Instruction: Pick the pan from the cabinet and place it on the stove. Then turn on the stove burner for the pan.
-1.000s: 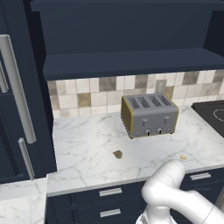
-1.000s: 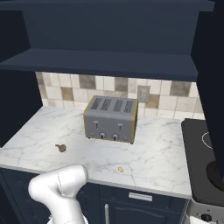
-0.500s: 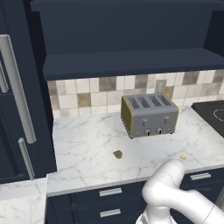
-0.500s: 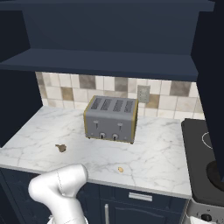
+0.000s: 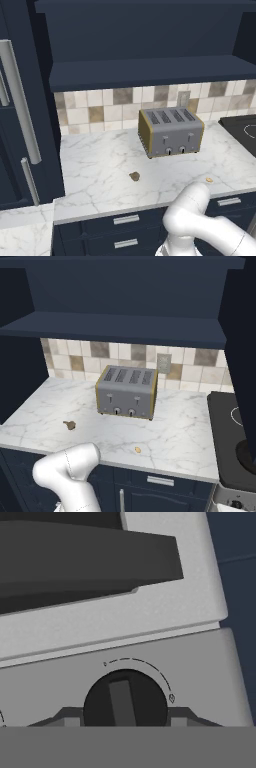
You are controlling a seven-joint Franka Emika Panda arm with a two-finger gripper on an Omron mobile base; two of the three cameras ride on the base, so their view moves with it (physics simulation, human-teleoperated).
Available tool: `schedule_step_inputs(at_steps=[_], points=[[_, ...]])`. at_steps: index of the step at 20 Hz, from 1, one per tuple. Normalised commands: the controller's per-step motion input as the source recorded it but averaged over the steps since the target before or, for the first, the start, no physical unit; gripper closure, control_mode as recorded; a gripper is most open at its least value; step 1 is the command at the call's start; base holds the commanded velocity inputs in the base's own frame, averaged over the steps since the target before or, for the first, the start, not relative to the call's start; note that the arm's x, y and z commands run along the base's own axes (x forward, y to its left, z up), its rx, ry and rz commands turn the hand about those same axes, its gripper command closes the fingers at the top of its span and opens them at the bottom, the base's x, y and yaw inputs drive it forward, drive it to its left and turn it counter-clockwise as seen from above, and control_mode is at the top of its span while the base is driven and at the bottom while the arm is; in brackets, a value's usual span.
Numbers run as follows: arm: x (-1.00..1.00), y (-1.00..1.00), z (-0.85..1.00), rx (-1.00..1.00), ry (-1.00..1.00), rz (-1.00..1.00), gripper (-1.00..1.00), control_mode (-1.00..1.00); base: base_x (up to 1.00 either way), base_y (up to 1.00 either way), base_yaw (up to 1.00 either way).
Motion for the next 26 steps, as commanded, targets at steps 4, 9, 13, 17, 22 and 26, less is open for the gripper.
schedule_step_inputs(at_steps=[4,9,13,17,22,26], points=[[0.28,0.3,-0.33,0.0,0.0,0.17,1.0,-1.0,0.0,0.0,0.0],[0.08,0.14,-0.12,-0.04,0.02,0.07,1.0,-1.0,0.0,0.0,0.0],[0.0,0.0,-0.07,-0.08,0.0,0.0,1.0,-1.0,0.0,0.0,0.0],[0.0,0.0,-0.1,-0.19,-0.06,0.0,1.0,-1.0,0.0,0.0,0.0],[0.0,0.0,-0.15,-0.21,-0.07,0.02,1.0,-1.0,0.0,0.0,0.0],[0.0,0.01,-0.09,-0.28,-0.02,0.05,1.0,-1.0,0.0,0.0,0.0]])
